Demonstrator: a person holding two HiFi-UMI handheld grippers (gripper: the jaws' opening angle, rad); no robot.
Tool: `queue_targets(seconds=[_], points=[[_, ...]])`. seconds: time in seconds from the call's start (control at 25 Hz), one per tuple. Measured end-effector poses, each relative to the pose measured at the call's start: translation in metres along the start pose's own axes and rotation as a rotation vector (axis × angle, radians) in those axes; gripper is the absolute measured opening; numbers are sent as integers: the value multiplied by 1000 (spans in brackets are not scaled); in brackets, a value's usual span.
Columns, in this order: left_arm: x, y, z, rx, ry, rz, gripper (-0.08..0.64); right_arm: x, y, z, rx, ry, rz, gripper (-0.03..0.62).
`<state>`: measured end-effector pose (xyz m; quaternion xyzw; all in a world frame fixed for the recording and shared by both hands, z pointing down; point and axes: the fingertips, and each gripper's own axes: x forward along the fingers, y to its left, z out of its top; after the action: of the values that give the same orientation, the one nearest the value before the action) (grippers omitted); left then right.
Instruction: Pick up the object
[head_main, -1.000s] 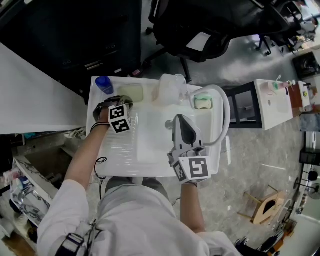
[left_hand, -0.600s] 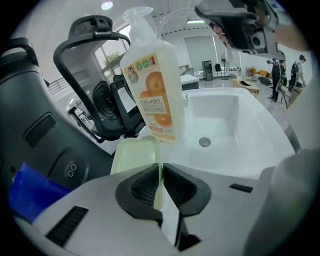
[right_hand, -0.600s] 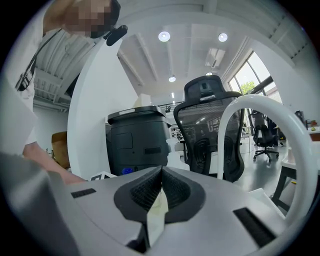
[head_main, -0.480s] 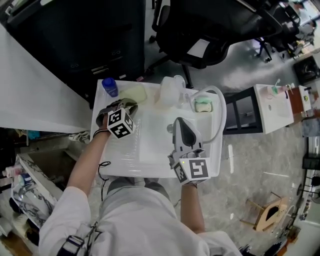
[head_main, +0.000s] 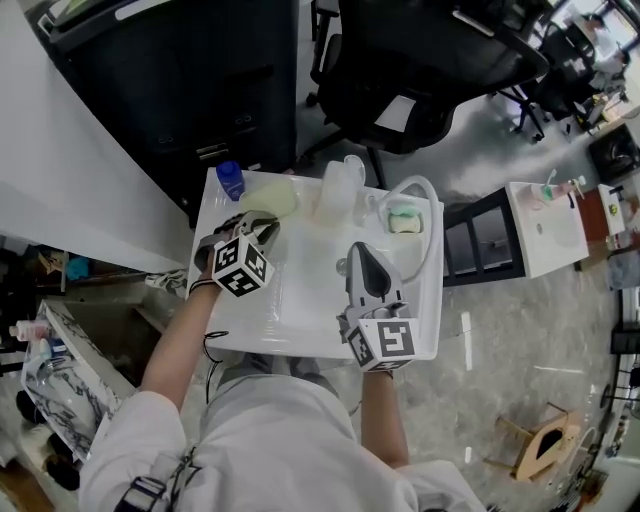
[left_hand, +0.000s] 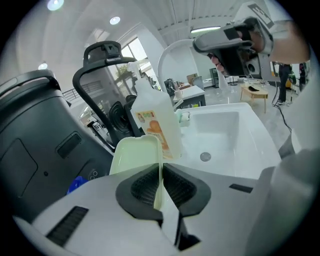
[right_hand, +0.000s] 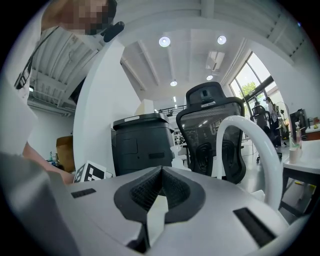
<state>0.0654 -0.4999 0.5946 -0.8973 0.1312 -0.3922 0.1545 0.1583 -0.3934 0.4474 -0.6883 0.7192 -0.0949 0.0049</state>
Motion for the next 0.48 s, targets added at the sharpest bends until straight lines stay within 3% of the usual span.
queue_targets(seconds=[0.48], points=[[-80,3,34,-55,-100,158,40,-20,10,14,-13,-22,36,6]])
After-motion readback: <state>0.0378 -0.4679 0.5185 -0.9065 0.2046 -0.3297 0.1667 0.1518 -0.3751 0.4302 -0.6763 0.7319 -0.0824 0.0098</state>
